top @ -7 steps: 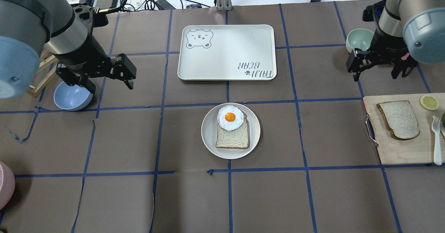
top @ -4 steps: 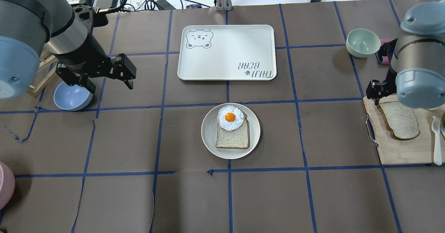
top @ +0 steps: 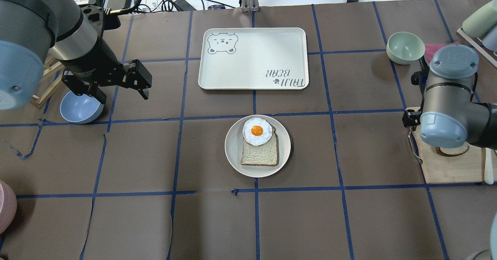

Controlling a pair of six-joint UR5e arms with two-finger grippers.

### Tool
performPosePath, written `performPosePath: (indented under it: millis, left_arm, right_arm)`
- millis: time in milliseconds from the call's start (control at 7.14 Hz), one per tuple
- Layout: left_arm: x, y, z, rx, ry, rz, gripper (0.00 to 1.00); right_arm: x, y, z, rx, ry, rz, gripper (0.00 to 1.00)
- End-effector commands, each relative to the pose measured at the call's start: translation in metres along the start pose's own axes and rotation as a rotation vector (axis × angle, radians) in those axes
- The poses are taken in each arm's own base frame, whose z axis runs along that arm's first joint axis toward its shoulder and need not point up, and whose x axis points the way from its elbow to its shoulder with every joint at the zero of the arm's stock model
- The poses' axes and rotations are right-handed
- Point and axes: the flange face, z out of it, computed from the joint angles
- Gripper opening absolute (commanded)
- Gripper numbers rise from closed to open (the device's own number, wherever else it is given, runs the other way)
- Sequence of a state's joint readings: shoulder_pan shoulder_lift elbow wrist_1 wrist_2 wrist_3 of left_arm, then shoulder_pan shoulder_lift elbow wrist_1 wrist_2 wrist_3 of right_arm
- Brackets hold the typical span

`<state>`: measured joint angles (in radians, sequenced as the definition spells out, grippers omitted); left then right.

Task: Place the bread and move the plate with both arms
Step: 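Move the right gripper down over the bread slice on the cutting board, then grasp the bread slice on the cutting board with the right gripper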

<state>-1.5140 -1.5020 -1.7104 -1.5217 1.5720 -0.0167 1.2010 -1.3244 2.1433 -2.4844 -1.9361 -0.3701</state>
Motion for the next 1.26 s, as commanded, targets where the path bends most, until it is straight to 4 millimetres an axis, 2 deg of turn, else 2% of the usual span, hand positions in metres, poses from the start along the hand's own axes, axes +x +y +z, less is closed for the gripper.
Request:
performPosePath:
  millis: [0, 420, 700, 840, 1120]
  left_arm:
    - [0.0, 0.0, 0.001, -0.001, 0.0, 0.001, 1.0]
    - [0.0, 0.0, 0.0, 0.0, -0.003, 0.0, 1.0]
    - [0.0, 0.0, 0.0, 0.0, -0.003, 0.0, 1.0]
    - [0.0, 0.001, 0.0, -0.001, -0.003, 0.0, 1.0]
    - [0.0, 0.0, 0.0, 0.0, -0.002, 0.0, 1.0]
  right_arm:
    - [0.006, 0.001, 0.007, -0.02, 0.06, -0.001, 1.0]
    - [0.012, 0.003, 0.015, -0.04, 0.062, 0.014, 1.0]
    - [0.015, 0.002, 0.028, -0.063, 0.054, 0.017, 1.0]
    - [0.023, 0.004, 0.033, -0.08, 0.063, 0.032, 0.96]
    - [0.025, 0.006, 0.037, -0.099, 0.086, 0.032, 0.81]
